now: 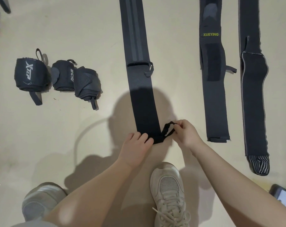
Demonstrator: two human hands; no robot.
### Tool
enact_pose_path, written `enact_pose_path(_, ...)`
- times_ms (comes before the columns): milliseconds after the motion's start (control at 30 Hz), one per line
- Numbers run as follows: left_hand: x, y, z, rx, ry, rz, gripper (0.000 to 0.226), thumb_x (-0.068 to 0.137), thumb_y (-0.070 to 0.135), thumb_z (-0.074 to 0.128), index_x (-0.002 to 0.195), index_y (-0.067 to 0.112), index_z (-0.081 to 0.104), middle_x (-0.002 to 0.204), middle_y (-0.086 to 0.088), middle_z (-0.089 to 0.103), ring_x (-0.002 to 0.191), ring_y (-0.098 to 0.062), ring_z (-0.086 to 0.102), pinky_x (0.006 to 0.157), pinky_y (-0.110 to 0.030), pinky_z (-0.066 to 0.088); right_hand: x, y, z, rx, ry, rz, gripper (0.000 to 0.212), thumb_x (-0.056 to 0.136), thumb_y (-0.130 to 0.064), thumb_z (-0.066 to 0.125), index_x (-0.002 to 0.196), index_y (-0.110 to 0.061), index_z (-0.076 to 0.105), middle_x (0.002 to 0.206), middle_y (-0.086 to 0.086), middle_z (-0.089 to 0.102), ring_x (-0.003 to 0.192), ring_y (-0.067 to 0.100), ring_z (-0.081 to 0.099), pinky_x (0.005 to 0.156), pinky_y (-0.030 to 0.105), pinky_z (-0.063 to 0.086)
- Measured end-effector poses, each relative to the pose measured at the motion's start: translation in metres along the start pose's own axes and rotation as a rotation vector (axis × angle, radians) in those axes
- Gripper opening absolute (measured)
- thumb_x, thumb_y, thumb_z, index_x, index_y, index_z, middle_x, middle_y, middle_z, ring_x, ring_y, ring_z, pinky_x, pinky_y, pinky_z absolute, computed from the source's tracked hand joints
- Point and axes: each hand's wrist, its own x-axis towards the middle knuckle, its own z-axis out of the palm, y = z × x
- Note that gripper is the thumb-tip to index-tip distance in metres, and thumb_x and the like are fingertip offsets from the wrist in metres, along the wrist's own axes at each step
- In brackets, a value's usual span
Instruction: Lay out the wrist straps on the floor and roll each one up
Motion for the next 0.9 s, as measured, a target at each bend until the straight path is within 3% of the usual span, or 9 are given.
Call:
enact_pose_path(100,-0.001,-0.004,0.003,0.072,0.01,0.008,0.049,0.04,0.003,0.077,0.086,0.018,0.071,0.071,0.002,0.058,0.062,-0.019,0.056,0.069,-0.028,0.036,-0.009,-0.008,0.011,0.279,-0.018,0.011,0.018,0.094,-0.004,0.04,0.085,-0.012,0.053,0.077,0.004,0.057,0.066,0.012,0.05,0.056,0.017,0.039)
enact_pose_path(200,-0.003,-0.008,0.007,0.08,0.078,0.03,0.035,0.058,0.008,0.062,0.091,0.017,0.071,0.073,0.001,0.058,0.063,-0.021,0.056,0.068,-0.028,0.03,-0.014,-0.01,0.024,0.117,-0.088,-0.187,0.016,0.092,-0.007,0.049,0.083,-0.019,0.053,0.078,-0.003,0.057,0.069,0.01,0.05,0.065,0.02,0.041)
enact_pose_path(300,-0.006,-0.007,0.01,0.013,0.052,-0.019,0.039,0.07,0.014,0.038,0.09,0.02,0.071,0.073,0.005,0.06,0.064,-0.018,0.058,0.064,-0.025,0.037,-0.015,-0.011,0.034,-0.104,-0.114,-0.347,0.011,0.09,-0.007,0.055,0.09,-0.017,0.058,0.083,-0.008,0.057,0.072,0.002,0.05,0.068,0.008,0.039)
enact_pose_path(400,-0.006,-0.003,0.004,-0.133,0.042,-0.179,0.027,0.078,0.014,0.043,0.093,0.02,0.066,0.081,0.006,0.064,0.071,-0.018,0.062,0.065,-0.025,0.039,-0.008,-0.009,0.04,-0.279,-0.115,-0.401,0.013,0.088,-0.008,0.058,0.098,-0.011,0.065,0.092,-0.002,0.058,0.078,0.005,0.048,0.069,0.006,0.034)
enact_pose_path(533,-0.004,0.004,0.001,-0.287,-0.048,-0.401,0.033,0.096,0.02,0.045,0.129,0.017,0.044,0.115,0.003,0.059,0.103,-0.022,0.056,0.084,-0.029,0.035,-0.006,-0.009,0.041,-0.409,-0.178,-0.431,0.025,0.089,-0.006,0.058,0.113,-0.008,0.063,0.102,0.005,0.061,0.09,0.012,0.05,0.079,0.015,0.035)
enact_pose_path(600,-0.005,0.007,0.002,-0.277,-0.02,-0.371,0.038,0.091,0.016,0.055,0.129,0.018,0.05,0.107,0.002,0.061,0.092,-0.022,0.062,0.077,-0.03,0.041,-0.008,-0.008,0.042,-0.397,-0.176,-0.431,0.032,0.09,-0.002,0.055,0.122,-0.006,0.055,0.106,0.008,0.063,0.097,0.018,0.056,0.085,0.02,0.041)
enact_pose_path(700,-0.005,0.004,0.008,-0.21,-0.017,-0.285,0.042,0.057,0.01,0.086,0.094,0.018,0.068,0.078,0.003,0.062,0.055,-0.017,0.06,0.051,-0.023,0.042,-0.009,-0.006,0.038,-0.331,-0.14,-0.445,0.024,0.088,0.006,0.048,0.11,0.0,0.056,0.102,0.012,0.064,0.094,0.021,0.059,0.078,0.015,0.041)
enact_pose_path(767,-0.004,0.001,0.011,-0.19,-0.021,-0.287,0.043,0.049,0.009,0.089,0.086,0.018,0.068,0.074,0.003,0.062,0.048,-0.016,0.056,0.048,-0.021,0.041,-0.008,-0.004,0.037,-0.408,-0.141,-0.498,0.021,0.087,0.006,0.049,0.103,0.001,0.062,0.102,0.012,0.064,0.095,0.022,0.058,0.078,0.014,0.037)
enact_pose_path(900,-0.005,0.005,0.004,-0.254,-0.037,-0.324,0.028,0.08,0.008,0.067,0.105,0.014,0.057,0.086,-0.002,0.062,0.064,-0.025,0.06,0.061,-0.029,0.041,-0.008,0.001,0.038,-0.632,-0.267,-0.649,0.017,0.09,-0.002,0.052,0.096,0.002,0.067,0.106,0.011,0.054,0.086,0.024,0.055,0.074,0.021,0.037)
